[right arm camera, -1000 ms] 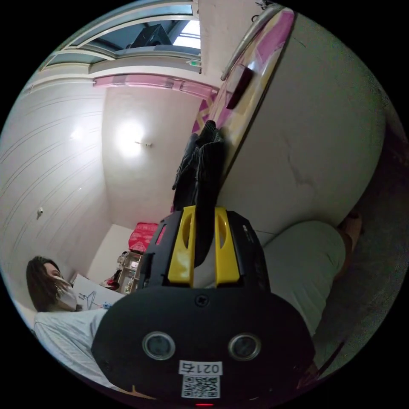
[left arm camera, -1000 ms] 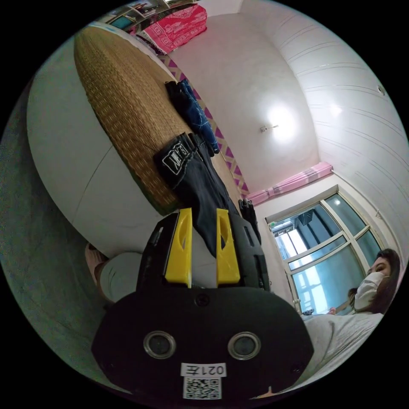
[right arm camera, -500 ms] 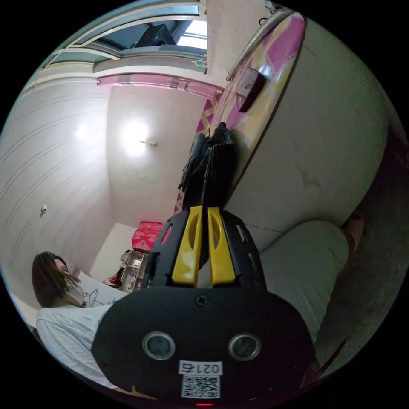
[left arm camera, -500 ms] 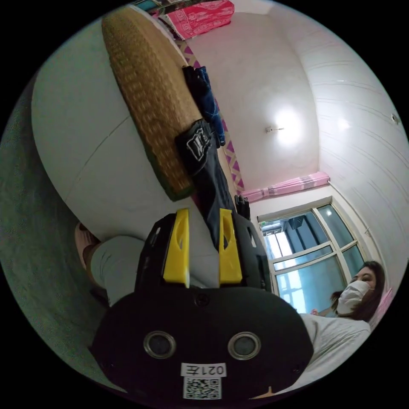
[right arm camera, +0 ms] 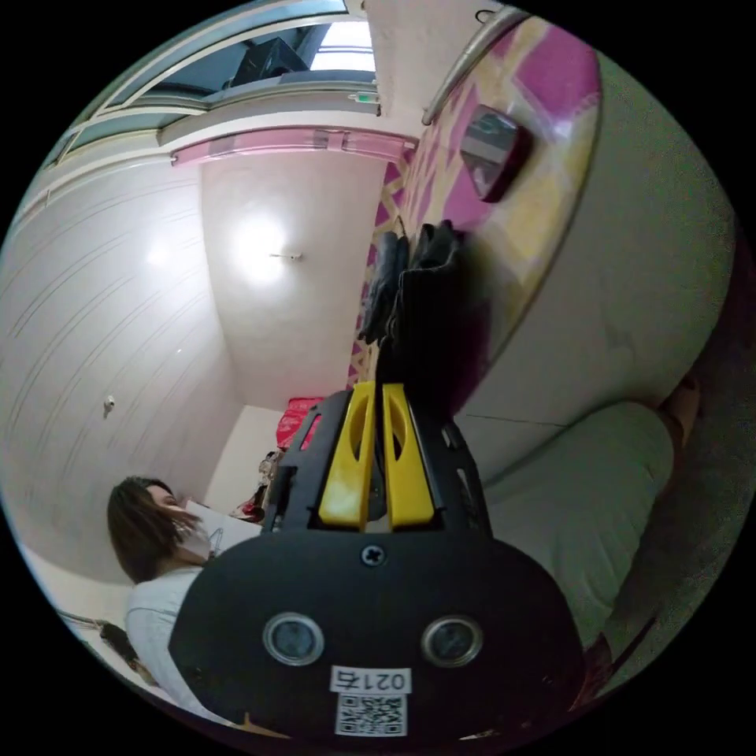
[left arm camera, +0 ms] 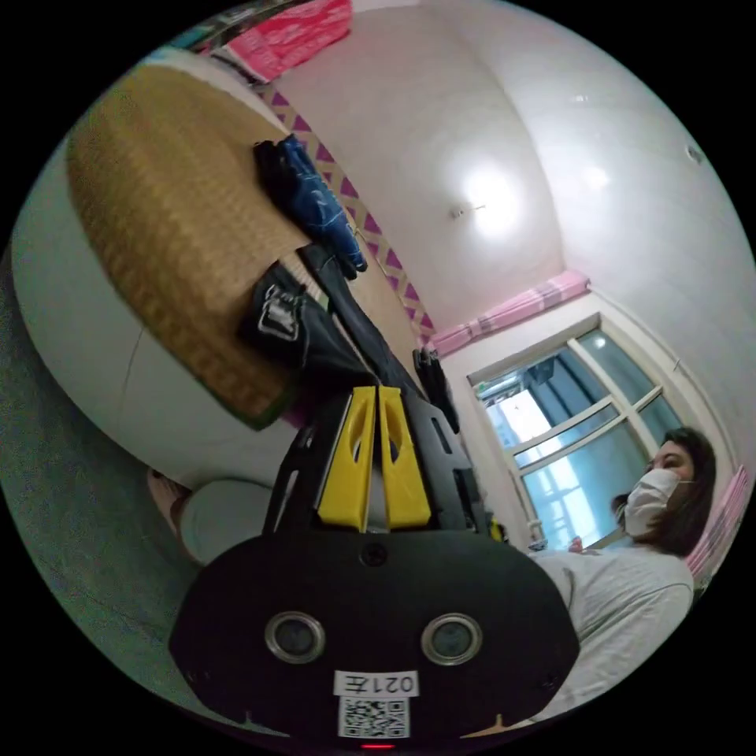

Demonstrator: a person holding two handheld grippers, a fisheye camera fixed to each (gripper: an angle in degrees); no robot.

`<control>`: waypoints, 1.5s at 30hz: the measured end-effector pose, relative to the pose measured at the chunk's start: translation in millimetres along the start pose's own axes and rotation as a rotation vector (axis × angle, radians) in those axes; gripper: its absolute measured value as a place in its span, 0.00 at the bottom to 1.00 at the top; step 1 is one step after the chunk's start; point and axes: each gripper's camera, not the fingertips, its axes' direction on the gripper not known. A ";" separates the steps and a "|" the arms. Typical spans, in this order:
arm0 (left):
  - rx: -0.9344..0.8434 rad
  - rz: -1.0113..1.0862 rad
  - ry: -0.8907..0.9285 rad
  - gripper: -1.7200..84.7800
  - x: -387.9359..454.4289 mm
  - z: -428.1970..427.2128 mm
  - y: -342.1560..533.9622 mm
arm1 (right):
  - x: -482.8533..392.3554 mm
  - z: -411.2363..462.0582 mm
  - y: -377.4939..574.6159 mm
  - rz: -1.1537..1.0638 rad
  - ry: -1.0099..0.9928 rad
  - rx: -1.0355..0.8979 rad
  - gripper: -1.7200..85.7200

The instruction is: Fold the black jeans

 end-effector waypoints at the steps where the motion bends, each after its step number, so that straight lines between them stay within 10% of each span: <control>1: -0.023 0.041 -0.045 0.01 16.3 9.1 -13.0 | -4.7 4.1 -4.8 -0.002 -0.013 -0.007 0.02; 11: -0.233 0.266 -0.311 0.01 116.8 172.8 -175.3 | -83.4 151.3 -153.7 -0.117 0.062 -0.111 0.03; 20: -0.355 0.200 -0.533 0.01 40.8 320.7 -245.4 | -41.7 301.2 -239.6 -0.159 0.447 -0.163 0.12; 39: -0.105 -0.024 -0.466 0.05 -34.3 277.8 -238.1 | -149.9 582.4 131.5 -1.294 0.401 -1.094 0.11; 45: -0.125 0.013 -0.429 0.01 -41.0 277.1 -247.9 | -130.1 594.4 181.1 -1.396 0.539 -1.111 0.06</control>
